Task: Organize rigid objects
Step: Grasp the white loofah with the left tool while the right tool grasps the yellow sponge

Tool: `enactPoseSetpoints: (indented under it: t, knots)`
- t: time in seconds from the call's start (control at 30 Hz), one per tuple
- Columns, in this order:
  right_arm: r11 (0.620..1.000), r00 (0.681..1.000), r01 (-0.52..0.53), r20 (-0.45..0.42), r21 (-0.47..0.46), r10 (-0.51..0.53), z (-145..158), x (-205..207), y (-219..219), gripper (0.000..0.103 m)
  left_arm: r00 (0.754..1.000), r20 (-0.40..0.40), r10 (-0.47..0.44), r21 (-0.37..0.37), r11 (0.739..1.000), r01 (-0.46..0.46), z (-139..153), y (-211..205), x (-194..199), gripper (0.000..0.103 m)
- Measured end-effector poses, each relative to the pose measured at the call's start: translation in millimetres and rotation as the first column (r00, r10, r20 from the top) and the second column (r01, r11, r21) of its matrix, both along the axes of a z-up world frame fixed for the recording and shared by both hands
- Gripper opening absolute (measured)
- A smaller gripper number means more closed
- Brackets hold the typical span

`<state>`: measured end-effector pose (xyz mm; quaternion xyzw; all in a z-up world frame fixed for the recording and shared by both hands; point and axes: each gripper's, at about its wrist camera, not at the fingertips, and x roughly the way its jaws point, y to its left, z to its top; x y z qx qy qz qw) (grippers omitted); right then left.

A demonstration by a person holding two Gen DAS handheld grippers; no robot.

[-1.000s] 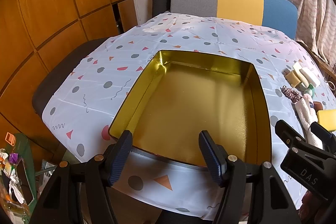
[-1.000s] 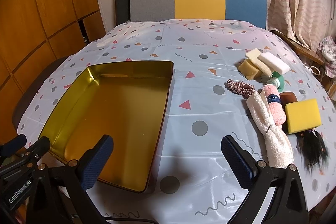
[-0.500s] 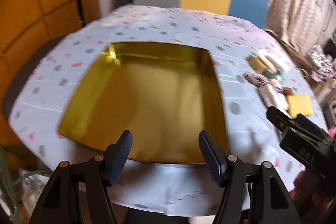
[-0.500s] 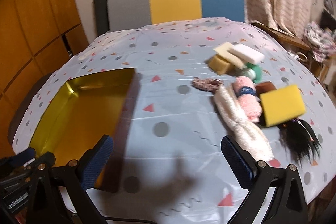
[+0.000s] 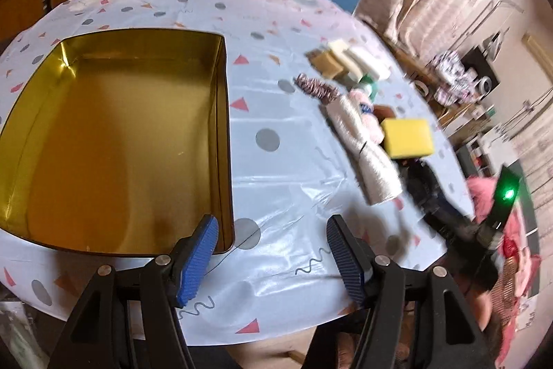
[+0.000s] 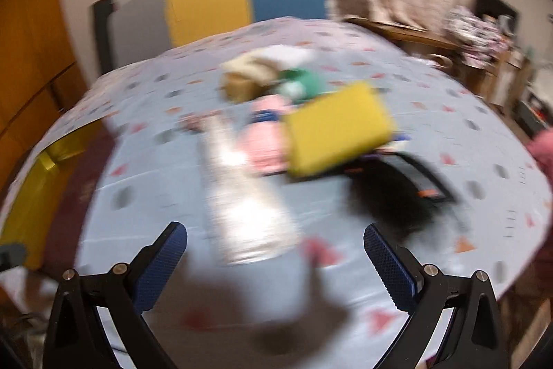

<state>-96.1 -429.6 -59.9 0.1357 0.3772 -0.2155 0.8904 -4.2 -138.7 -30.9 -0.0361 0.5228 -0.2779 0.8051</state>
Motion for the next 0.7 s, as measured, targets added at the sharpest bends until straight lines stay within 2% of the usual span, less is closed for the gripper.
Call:
enactPoseSetpoints:
  t: [0.13, 0.27, 0.53, 0.67, 0.7]
  knots:
    - [0.989, 0.993, 0.116, 0.018, -0.09, -0.115, 6.2, -9.7, -58.7, 0.103, 0.999, -0.003, -0.038, 0.012, 0.999, 0.038, -5.2, -20.4, 0.6, 0.066]
    - [0.991, 0.996, 0.088, -0.02, -0.099, -0.09, -1.6, 2.8, -89.2, 0.1, 0.997, -0.008, -0.074, 0.023, 0.997, 0.074, -7.3, -32.8, 0.8, 0.066]
    - [0.994, 0.996, 0.044, -0.076, -0.102, -0.052, -25.0, 16.9, -90.3, 0.099, 0.989, -0.061, -0.135, -0.052, 0.99, 0.132, -11.7, -73.9, 16.4, 0.067]
    - [0.997, 0.998, 0.063, 0.015, -0.04, -0.062, -19.9, 2.4, -89.7, 0.1, 0.983, -0.067, -0.174, -0.087, 0.982, 0.168, -17.2, -113.0, 26.6, 0.078]
    - [0.998, 0.998, 0.058, 0.025, -0.035, -0.057, -19.4, 2.6, -89.1, 0.1, 0.981, -0.067, -0.18, -0.089, 0.981, 0.173, -19.0, -123.7, 29.2, 0.078]
